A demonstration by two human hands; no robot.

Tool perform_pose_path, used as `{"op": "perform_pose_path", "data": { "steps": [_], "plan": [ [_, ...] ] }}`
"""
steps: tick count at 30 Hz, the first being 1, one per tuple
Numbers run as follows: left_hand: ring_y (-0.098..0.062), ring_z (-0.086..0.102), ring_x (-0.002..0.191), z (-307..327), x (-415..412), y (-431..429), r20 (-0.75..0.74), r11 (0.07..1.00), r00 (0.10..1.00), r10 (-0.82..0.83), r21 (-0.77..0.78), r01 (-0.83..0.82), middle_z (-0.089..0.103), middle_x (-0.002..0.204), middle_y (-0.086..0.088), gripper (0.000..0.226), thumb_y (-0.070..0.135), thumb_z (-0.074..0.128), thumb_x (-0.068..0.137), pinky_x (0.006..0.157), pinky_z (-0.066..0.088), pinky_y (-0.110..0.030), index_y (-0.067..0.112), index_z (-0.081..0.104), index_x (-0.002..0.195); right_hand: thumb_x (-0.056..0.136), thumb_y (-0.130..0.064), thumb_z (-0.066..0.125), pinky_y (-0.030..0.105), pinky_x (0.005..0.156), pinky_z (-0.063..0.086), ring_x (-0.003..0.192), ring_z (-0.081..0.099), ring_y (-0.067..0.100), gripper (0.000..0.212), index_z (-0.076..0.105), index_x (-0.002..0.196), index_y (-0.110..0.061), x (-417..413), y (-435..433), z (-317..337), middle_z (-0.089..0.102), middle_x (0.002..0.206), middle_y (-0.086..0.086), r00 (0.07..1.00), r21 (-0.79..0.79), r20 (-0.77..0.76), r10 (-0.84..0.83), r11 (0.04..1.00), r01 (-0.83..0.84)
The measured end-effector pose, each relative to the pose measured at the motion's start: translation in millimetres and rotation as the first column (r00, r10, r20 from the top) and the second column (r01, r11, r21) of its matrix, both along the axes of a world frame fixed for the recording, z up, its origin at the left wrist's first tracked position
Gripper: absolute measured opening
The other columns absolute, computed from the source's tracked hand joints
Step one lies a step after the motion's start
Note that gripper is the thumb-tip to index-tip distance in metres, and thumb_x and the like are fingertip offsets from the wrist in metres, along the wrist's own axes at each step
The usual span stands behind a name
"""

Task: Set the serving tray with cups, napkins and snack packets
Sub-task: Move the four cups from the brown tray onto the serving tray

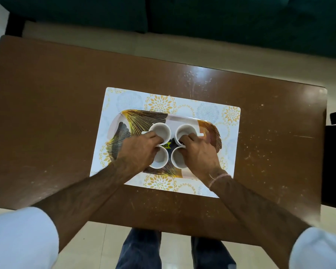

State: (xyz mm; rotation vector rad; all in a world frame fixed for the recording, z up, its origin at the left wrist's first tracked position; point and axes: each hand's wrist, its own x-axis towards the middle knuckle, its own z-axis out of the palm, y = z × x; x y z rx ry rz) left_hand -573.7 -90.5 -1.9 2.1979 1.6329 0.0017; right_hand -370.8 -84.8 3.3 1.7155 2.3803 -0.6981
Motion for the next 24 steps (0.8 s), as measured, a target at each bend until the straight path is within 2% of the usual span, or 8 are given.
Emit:
{"op": "perform_pose_path", "data": {
  "steps": [5,8,11,14,17,22,24],
  "plan": [
    [-0.026,0.071,0.078,0,-7,2,-0.027,0.999,1.000,0.005,0.042,-0.004,0.071,0.105,0.006,0.023,0.026,0.071,0.085,0.056,0.046,-0.030,0.026,0.073,0.108,0.089,-0.017,0.064,0.040,0.062,0.051,0.091,0.068,0.038,0.025,0.061,0.114,-0.013,-12,-4,-2,0.066,0.111,0.011,0.998,0.015,-0.050,-0.023,1.000,0.024],
    [-0.025,0.071,0.079,-1,-10,4,-0.029,0.999,1.000,0.010,0.037,-0.009,0.071,0.105,0.007,0.023,0.027,0.070,0.086,0.056,0.042,-0.027,0.028,0.073,0.109,0.088,-0.016,0.066,0.043,0.063,0.054,0.090,0.067,0.040,0.027,0.062,0.114,-0.012,-19,-3,-4,0.066,0.111,0.012,0.997,0.020,-0.060,-0.039,0.999,0.040],
    [-0.023,0.070,0.086,0,-10,6,-0.044,1.000,0.999,-0.016,0.015,0.017,0.068,0.110,0.011,0.025,0.033,0.063,0.090,0.059,0.046,-0.030,0.030,0.070,0.114,0.084,-0.014,0.070,0.043,0.064,0.055,0.090,0.067,0.039,0.034,0.062,0.116,-0.013,-23,-2,-6,0.066,0.111,0.012,0.998,0.006,-0.050,-0.038,0.999,0.039],
    [-0.022,0.070,0.089,1,-12,7,-0.048,0.999,0.998,-0.039,0.008,0.039,0.068,0.113,0.012,0.027,0.036,0.059,0.092,0.059,0.039,-0.027,0.032,0.068,0.116,0.077,-0.013,0.076,0.042,0.065,0.054,0.091,0.067,0.039,0.044,0.061,0.118,-0.014,-22,-2,-9,0.066,0.111,0.011,0.999,-0.011,-0.036,-0.024,1.000,0.024],
    [-0.021,0.070,0.089,4,-12,7,-0.051,0.998,0.997,-0.058,-0.001,0.058,0.067,0.117,0.014,0.031,0.037,0.058,0.090,0.061,0.044,-0.028,0.032,0.067,0.119,0.077,-0.015,0.076,0.040,0.068,0.053,0.092,0.066,0.038,0.045,0.061,0.119,-0.015,-20,-3,-10,0.067,0.112,0.010,1.000,0.000,-0.023,-0.010,1.000,0.010],
    [-0.023,0.067,0.069,15,-12,0,0.067,0.999,0.998,-0.012,0.041,0.009,0.063,0.121,0.006,0.054,0.036,0.062,0.070,0.054,0.045,-0.026,0.021,0.057,0.121,0.084,-0.026,0.064,0.045,0.073,0.055,0.096,0.061,0.037,0.046,0.056,0.127,-0.012,-15,-8,-5,0.062,0.126,0.011,0.995,0.044,-0.101,0.010,0.999,-0.005],
    [-0.020,0.063,0.070,20,-12,0,0.120,0.997,0.992,0.032,0.064,-0.040,0.061,0.118,0.005,0.056,0.042,0.063,0.069,0.056,0.042,-0.025,0.020,0.053,0.120,0.082,-0.031,0.061,0.046,0.073,0.056,0.097,0.060,0.036,0.054,0.054,0.131,-0.011,-12,-10,1,0.057,0.133,0.011,0.987,0.052,-0.163,-0.002,0.999,0.010]
  ]
}}
